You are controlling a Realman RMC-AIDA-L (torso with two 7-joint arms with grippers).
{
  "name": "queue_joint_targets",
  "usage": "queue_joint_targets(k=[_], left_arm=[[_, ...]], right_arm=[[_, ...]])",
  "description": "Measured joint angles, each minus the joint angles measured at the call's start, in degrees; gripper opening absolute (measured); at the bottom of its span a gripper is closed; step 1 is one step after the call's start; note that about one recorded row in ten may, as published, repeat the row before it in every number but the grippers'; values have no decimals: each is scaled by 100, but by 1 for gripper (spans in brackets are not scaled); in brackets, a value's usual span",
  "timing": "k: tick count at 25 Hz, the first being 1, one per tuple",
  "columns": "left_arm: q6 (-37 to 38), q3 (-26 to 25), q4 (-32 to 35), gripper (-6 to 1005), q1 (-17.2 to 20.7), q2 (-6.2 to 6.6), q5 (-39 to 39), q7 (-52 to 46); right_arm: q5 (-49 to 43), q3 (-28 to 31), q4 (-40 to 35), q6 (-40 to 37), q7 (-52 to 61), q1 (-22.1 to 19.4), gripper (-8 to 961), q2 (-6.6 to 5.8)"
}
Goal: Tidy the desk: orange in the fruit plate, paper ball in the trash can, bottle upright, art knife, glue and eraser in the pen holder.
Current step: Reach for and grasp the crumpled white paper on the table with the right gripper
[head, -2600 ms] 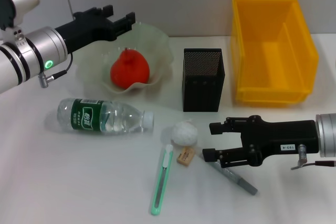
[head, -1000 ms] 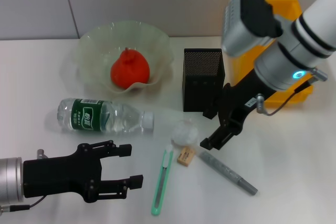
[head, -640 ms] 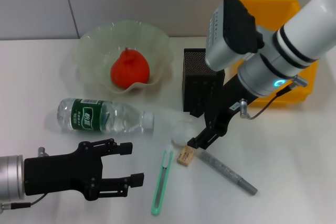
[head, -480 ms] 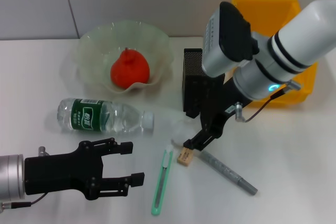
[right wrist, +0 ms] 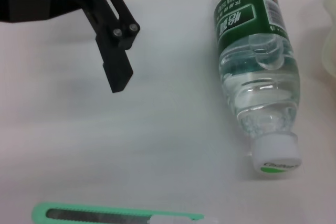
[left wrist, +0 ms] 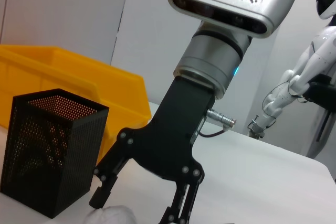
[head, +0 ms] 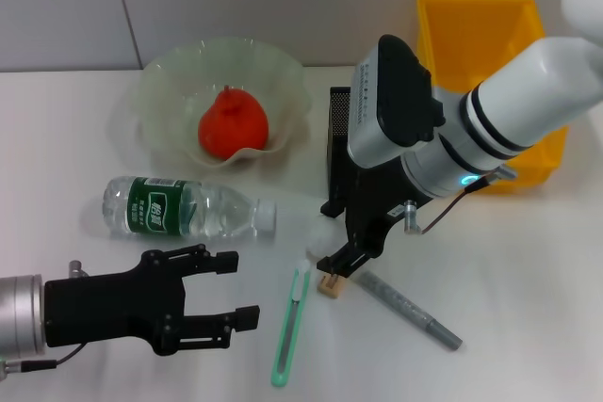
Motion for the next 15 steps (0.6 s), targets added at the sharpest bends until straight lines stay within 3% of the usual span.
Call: queue_joint_targets(k=[15], left_arm=[[0, -30, 24, 809, -7, 12, 0, -13]], right_arm=[[127, -225, 215, 530, -10, -23, 802, 17]])
